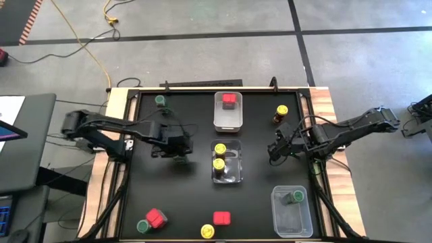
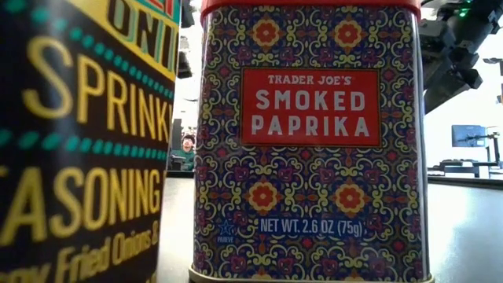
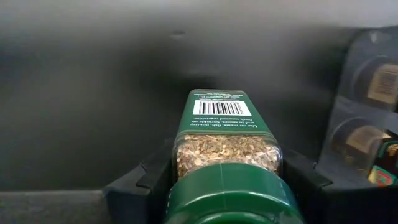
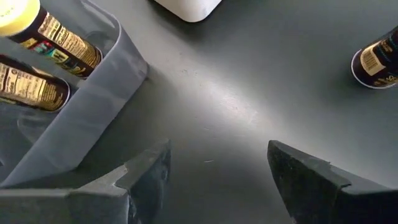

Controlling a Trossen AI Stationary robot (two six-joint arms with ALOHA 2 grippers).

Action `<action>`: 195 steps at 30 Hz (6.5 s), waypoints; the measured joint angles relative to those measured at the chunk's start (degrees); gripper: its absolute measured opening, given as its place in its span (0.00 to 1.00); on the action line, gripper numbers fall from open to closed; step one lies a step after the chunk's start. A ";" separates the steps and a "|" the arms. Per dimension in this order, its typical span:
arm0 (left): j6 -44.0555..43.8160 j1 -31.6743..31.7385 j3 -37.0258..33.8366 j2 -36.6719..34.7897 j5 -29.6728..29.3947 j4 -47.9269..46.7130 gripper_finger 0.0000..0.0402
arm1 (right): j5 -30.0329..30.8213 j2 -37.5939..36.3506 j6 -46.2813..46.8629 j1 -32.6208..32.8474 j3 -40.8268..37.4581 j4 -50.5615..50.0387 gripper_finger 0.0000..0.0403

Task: Sort spices by type
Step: Put the middle right green seasoning bottle into the transparent bin

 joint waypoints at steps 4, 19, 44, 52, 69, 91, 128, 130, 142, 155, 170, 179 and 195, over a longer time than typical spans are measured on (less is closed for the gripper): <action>2.24 -0.27 10.35 9.31 -0.31 -5.98 0.47 | -0.25 0.00 -0.53 0.00 0.00 0.00 0.72; 12.09 2.02 29.84 22.78 -3.63 -19.57 0.47 | -2.00 0.00 -2.48 3.07 0.00 -1.39 0.72; 40.43 -0.45 65.19 27.98 -8.81 -21.51 0.47 | -2.30 0.02 5.19 4.94 0.00 -5.28 0.72; 47.43 -8.23 67.98 30.08 -6.22 -17.36 0.47 | -2.55 0.02 6.83 4.83 0.00 -5.61 0.72; 46.03 -22.19 68.55 31.87 -13.40 -14.37 0.47 | -2.96 0.02 2.66 5.50 0.00 -6.03 0.72; 18.99 -21.36 68.41 50.64 2.60 -21.40 0.49 | -3.01 0.00 1.65 8.37 0.00 -6.07 0.72; 7.17 -19.77 68.41 52.32 2.34 -19.92 0.65 | -3.01 0.02 -1.72 8.35 0.00 -6.24 0.72; 7.15 -19.75 68.41 52.12 2.54 -19.98 0.65 | -3.01 0.02 -1.83 8.35 0.00 -6.24 0.72; 8.51 -21.14 75.33 49.35 -1.60 -27.81 0.65 | -3.01 0.01 -1.94 8.33 0.00 -6.24 0.72; 23.57 -23.58 75.30 41.03 -5.44 -39.01 0.65 | -4.53 0.01 -1.15 10.02 0.00 1.84 0.72; 60.25 -25.58 68.57 39.53 -19.78 -20.52 0.65 | 3.23 0.21 -6.43 21.69 0.00 31.79 0.72; 64.87 -25.50 39.66 21.26 -19.61 -0.40 0.65 | 3.49 12.32 -19.19 21.28 10.76 35.58 0.72; 57.07 -27.28 -13.24 -23.03 -15.37 32.31 0.65 | 0.37 41.35 -26.54 15.94 41.41 16.13 0.72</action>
